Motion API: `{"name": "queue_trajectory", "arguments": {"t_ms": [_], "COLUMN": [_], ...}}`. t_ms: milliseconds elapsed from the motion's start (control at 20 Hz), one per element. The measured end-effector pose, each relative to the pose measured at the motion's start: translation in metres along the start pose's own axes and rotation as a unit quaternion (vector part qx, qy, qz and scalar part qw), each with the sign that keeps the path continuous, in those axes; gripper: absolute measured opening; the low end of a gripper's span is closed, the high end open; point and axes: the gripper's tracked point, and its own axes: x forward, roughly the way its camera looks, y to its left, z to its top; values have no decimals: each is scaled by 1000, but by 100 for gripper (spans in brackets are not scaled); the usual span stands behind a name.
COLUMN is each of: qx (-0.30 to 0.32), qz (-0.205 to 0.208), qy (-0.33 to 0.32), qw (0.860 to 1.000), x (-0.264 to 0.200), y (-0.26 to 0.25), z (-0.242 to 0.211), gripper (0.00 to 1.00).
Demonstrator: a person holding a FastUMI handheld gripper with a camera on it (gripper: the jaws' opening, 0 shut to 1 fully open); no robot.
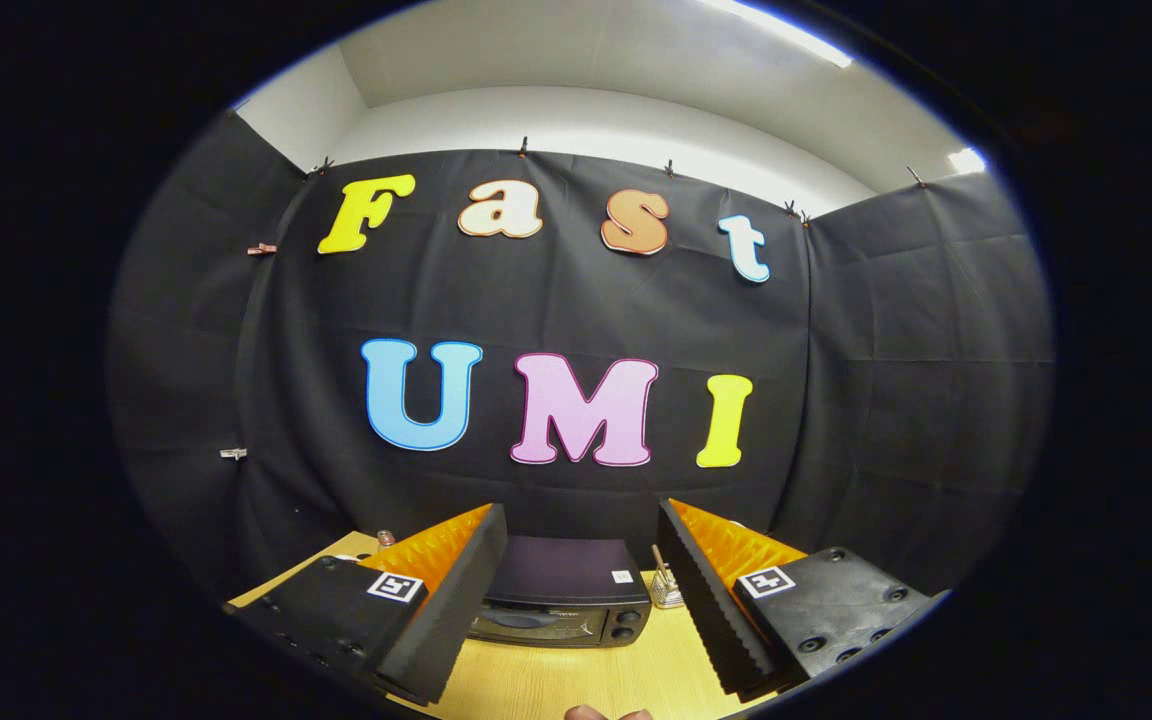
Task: Open the toaster oven, put the food inside, and close the toaster oven door.
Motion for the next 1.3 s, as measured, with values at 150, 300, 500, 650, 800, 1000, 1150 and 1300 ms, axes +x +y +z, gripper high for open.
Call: {"name": "queue_trajectory", "arguments": {"t_ms": [150, 300, 500, 650, 800, 1000, 1150, 1300], "qx": [2, 1, 5, 6, 7, 5, 3, 2], "qz": [-1, -2, -4, -7, -8, -7, -5, -3], "qy": [2, 0, -2, -4, -4, -5, -8, -9], "qw": [1000, 1000, 1000, 1000, 1000, 1000, 1000, 1000], "x": [0, 1, 1, 2, 3, 3, 2, 3], "y": [-1, -2, -4, -6, -6, -6, -4, -2], "z": [0, 0, 2, 5, 5, 6, 9, 9], "gripper": [98, 98, 98, 98, 98, 98, 98, 98]}}
